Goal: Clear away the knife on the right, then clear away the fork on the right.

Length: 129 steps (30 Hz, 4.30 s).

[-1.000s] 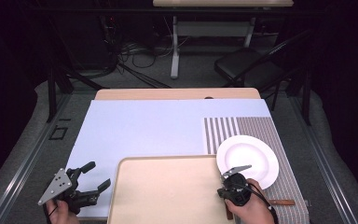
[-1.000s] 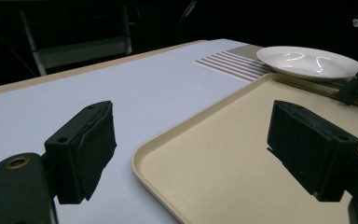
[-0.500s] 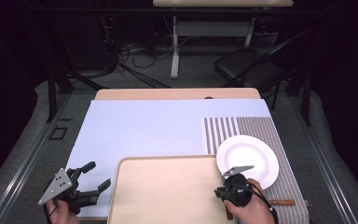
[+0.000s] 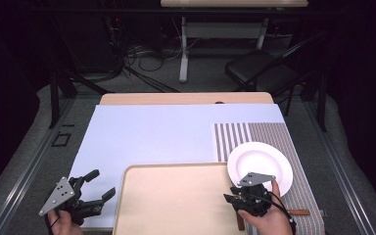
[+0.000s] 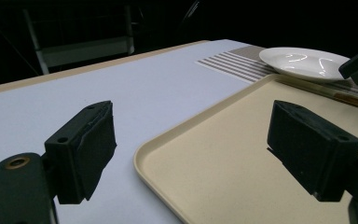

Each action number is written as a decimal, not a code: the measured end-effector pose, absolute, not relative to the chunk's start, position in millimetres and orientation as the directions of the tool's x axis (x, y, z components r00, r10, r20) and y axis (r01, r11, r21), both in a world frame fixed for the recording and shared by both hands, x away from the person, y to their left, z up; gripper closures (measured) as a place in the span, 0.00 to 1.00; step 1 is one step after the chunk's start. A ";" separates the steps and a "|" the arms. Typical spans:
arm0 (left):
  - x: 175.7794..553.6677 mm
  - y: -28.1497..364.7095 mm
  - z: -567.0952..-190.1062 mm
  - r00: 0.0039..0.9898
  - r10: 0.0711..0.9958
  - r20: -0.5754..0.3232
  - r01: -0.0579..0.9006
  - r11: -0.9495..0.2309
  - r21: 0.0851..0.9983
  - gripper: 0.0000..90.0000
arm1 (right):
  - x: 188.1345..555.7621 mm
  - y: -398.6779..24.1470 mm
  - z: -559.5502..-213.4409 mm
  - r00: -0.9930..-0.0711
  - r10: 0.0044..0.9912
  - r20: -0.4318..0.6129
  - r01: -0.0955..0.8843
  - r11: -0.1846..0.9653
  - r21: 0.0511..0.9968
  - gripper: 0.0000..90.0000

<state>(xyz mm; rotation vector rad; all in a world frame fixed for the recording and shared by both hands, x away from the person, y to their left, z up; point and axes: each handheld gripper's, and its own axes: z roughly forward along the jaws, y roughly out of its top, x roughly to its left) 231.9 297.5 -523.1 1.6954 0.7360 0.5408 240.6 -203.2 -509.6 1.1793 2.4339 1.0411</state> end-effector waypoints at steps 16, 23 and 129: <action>231.8 297.9 -523.3 0.696 0.718 -0.028 0.193 -0.150 0.970 0.17 | 226.6 -227.2 -506.9 -0.630 0.776 0.033 0.524 0.394 0.755 0.57; 232.0 297.3 -523.4 0.696 0.718 -0.026 0.193 -0.152 0.969 0.17 | 219.9 -242.3 -505.3 -0.604 0.797 -0.007 0.492 0.380 0.783 0.46; 234.0 293.8 -524.9 0.711 0.703 -0.029 0.207 -0.170 0.963 0.17 | 226.4 -291.7 -505.2 -0.699 0.600 -0.389 0.382 0.773 0.506 0.06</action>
